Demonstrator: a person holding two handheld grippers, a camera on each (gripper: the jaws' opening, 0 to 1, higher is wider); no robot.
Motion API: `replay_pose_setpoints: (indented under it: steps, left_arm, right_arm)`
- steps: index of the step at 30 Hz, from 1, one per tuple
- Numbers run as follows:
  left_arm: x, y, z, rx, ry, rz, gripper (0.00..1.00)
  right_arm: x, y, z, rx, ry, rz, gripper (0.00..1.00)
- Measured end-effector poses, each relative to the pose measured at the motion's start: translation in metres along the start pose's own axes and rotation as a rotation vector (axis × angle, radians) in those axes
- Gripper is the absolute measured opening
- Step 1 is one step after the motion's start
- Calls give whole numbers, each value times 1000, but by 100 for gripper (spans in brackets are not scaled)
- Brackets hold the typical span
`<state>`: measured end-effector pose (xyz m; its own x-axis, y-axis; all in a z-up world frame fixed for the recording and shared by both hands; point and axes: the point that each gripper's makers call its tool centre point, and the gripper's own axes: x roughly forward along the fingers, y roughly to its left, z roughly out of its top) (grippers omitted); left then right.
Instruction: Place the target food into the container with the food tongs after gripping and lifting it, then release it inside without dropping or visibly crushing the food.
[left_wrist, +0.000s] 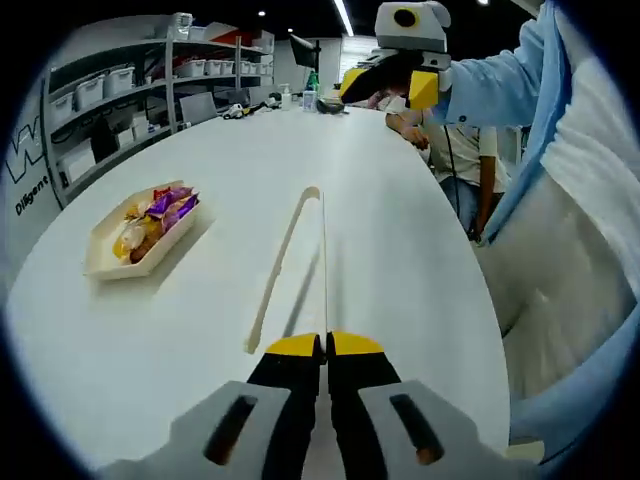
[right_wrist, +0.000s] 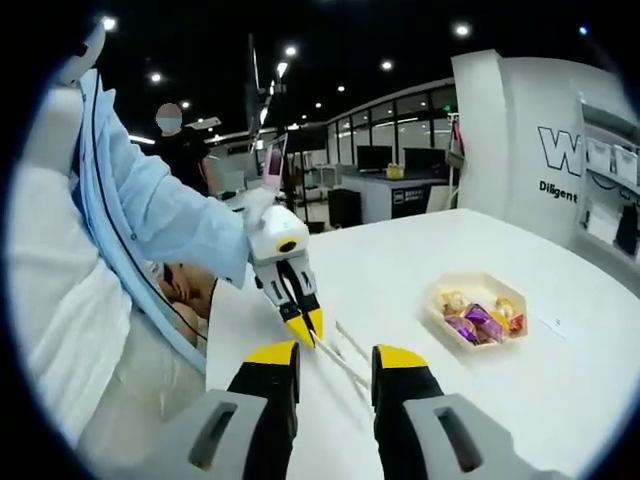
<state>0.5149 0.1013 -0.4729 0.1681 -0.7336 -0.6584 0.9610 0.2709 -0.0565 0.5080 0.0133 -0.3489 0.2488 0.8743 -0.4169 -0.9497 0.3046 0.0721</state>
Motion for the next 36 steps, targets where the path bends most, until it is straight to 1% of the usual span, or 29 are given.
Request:
replay_pose_setpoints:
  steps: [2, 5, 7, 12, 13, 17, 28, 30, 36]
  left_arm:
    - [3, 2, -2, 5, 16, 7, 0]
    - [6, 7, -2, 12, 19, 22, 0]
    - [7, 7, -2, 20, 24, 19, 0]
    - [12, 7, -4, 53, 61, 7, 0]
    - [13, 7, -5, 72, 79, 6, 0]
    - [16, 11, -8, 78, 100, 9, 0]
    - [16, 17, -14, 72, 123, 22, 0]
    - [17, 18, -16, 86, 133, 27, 0]
    - [18, 21, -17, 91, 136, 36, 1]
  right_arm:
    - [-1, 0, 1, -1, -2, 0, 22]
    - [-1, 0, 2, 0, -3, -3, 21]
    - [-2, 1, 2, 0, -4, -5, 21]
    - [-3, 2, 2, 3, -2, -8, 21]
    - [-3, 3, 2, 3, 0, -8, 21]
    - [-3, 5, 3, 1, -2, -11, 21]
    - [-2, 5, 5, 1, -1, -16, 20]
    - [-2, 5, 5, 3, -1, -16, 20]
    - [-1, 4, 5, 2, 1, -16, 20]
